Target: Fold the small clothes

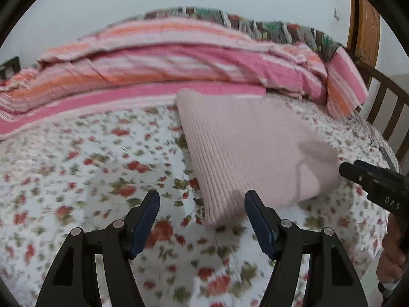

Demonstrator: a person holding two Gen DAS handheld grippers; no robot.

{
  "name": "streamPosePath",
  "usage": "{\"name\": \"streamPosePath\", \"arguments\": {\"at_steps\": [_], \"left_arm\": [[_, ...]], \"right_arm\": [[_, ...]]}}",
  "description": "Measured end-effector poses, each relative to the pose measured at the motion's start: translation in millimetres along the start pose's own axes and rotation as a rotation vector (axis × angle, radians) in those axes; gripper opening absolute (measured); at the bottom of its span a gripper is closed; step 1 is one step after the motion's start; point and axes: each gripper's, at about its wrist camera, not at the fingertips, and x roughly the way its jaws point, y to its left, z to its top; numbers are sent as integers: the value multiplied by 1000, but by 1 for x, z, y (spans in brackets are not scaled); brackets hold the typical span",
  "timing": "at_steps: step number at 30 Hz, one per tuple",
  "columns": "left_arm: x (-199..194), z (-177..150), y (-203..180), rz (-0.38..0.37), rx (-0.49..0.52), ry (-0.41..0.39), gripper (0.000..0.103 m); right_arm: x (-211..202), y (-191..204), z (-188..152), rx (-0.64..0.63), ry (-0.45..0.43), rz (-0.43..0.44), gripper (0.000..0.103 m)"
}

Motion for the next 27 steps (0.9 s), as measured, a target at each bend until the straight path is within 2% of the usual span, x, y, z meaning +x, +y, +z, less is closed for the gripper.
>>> {"name": "streamPosePath", "arguments": {"at_steps": [3,5,7,9,13,15,19,23,27], "left_arm": [[-40,5,-5,14,30,-60,68],[-65,8,-12,38,45,-95,78],[-87,9,-19,49,59,-120,82],[-103,8,-24,75,67,-142,86],[-131,7,-38,120,57,-166,86],[-142,5,-41,105,35,-167,86],[-157,-4,-51,102,15,-173,86],[-161,-10,-57,123,21,-175,86],[-163,-12,-55,110,-1,-170,86]], "right_arm": [[-36,-3,1,24,-48,-18,65],[-60,-3,0,41,-84,-22,71],[-84,-3,-1,44,-119,-23,82],[-105,-4,-2,47,-153,-29,88],[-131,2,-3,-21,-147,-65,99],[-142,5,-8,-37,-138,-89,101],[-156,4,-17,-34,-136,-68,101],[-168,5,-25,-42,-156,-74,103],[-168,4,-29,-50,-146,-74,103]]}}
